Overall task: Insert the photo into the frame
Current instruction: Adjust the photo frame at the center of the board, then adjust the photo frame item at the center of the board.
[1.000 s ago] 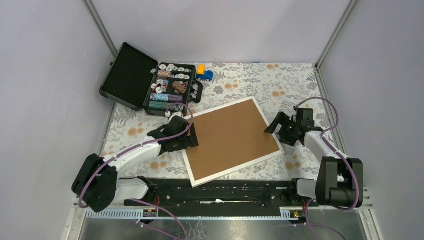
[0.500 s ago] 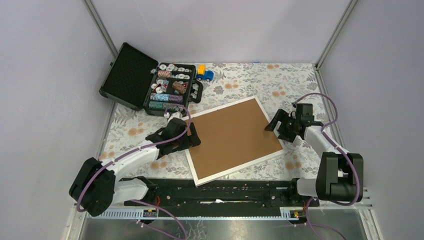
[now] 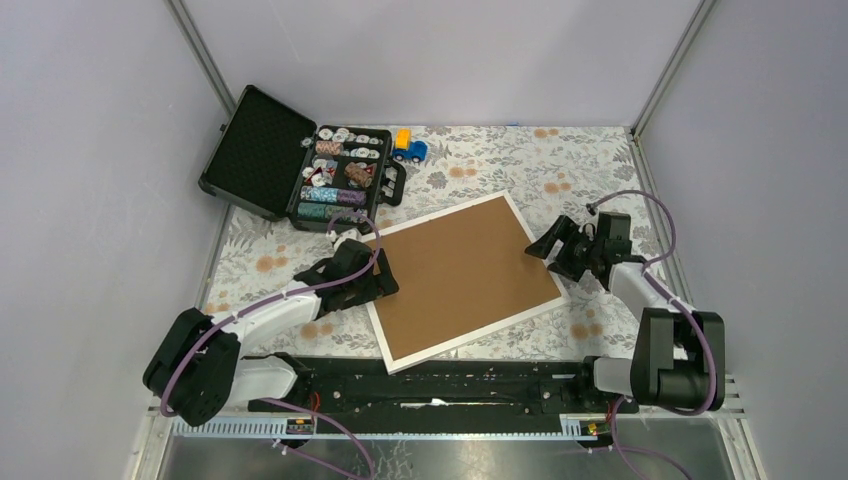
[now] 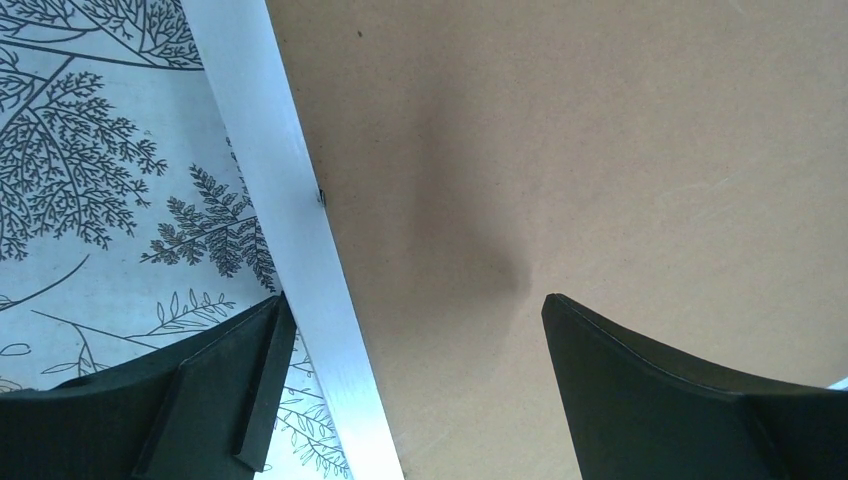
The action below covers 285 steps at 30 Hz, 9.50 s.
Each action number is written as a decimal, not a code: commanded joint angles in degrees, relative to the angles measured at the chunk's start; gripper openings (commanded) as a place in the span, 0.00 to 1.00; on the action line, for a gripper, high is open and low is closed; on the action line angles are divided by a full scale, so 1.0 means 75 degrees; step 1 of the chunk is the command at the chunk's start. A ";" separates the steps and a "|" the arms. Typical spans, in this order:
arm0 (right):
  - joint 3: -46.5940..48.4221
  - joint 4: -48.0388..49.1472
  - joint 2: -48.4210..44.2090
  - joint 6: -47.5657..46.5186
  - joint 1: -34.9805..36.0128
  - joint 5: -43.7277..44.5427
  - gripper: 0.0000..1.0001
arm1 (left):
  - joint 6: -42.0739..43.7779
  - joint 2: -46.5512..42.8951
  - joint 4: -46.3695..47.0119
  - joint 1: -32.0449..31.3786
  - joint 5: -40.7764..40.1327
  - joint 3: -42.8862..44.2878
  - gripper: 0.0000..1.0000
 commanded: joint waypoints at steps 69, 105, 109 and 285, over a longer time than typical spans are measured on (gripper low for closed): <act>0.2938 -0.3895 -0.0045 -0.0369 -0.0777 0.5001 1.00 | 0.2104 0.2821 -0.0361 0.0414 0.2358 0.5741 0.99; 0.1104 -0.4182 -0.1972 -0.0224 -0.1903 0.1701 1.00 | 0.1480 0.3662 -0.0049 -0.3478 0.0193 0.5666 0.99; 0.1499 -0.3932 -0.2442 0.0649 -0.1927 0.4318 1.00 | 0.1019 0.4973 -0.0878 -0.4299 -0.1317 0.7407 0.99; 0.3442 -0.2868 0.3902 -0.0063 -0.0758 0.2146 0.79 | 0.4632 0.7206 -0.3262 -0.4769 -0.6770 1.0657 0.82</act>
